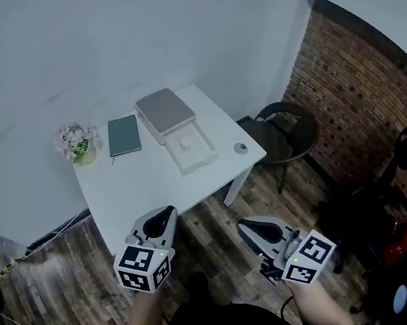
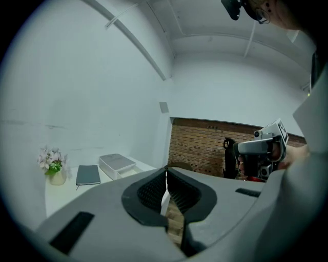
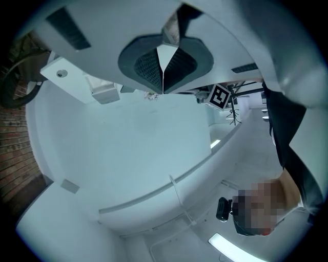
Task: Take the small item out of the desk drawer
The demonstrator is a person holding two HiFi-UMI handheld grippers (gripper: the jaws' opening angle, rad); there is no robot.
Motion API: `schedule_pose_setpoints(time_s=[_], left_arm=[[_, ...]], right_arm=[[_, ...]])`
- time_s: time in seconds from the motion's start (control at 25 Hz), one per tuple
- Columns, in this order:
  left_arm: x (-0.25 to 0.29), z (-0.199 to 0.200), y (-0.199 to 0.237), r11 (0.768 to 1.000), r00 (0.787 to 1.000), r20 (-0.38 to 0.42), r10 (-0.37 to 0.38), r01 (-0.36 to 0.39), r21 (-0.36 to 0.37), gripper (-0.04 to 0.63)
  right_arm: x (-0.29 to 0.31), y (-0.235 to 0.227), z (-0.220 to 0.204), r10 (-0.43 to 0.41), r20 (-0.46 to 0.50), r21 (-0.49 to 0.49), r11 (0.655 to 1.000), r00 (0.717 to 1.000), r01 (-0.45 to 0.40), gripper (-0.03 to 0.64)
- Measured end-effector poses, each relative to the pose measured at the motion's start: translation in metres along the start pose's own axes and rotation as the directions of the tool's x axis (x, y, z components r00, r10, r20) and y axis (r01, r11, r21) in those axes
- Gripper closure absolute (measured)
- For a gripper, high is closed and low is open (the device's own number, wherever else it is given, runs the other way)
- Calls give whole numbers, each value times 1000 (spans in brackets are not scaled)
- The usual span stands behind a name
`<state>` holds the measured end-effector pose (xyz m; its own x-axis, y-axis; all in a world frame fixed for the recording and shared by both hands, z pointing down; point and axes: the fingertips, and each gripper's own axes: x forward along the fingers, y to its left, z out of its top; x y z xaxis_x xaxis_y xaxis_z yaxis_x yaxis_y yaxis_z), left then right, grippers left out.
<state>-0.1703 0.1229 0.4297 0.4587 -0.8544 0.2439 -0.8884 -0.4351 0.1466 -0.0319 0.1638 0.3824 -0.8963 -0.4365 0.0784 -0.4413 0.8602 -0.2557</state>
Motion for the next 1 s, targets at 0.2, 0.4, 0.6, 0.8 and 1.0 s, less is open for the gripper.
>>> schedule_pose_setpoints(time_s=[0.2,0.4,0.6,0.8,1.0], left_arm=[[22,16,46,1000,1000,4,8,-8,22,581],[39,27,63,999,1000,-7,-6,6,36,581],[72,37,66,997,998,-23,-53,55,61,581],[107,39,74,994,997,-48,-66,70,80,581],[147,37,88,995,996,-85,-28,36,94,581]], right_arm=[[46,-23,6,9,-3,-3,1000,1000,-9,612],[59,-41,-1,-2,-36,27,1000,999,3,612],[67,-83,6,-45,-26,60,997,999,46,612],[88,-116,-2,-13,-52,91,996,999,18,612],[113,-159,1,43,-56,119,992,998,-36,612]])
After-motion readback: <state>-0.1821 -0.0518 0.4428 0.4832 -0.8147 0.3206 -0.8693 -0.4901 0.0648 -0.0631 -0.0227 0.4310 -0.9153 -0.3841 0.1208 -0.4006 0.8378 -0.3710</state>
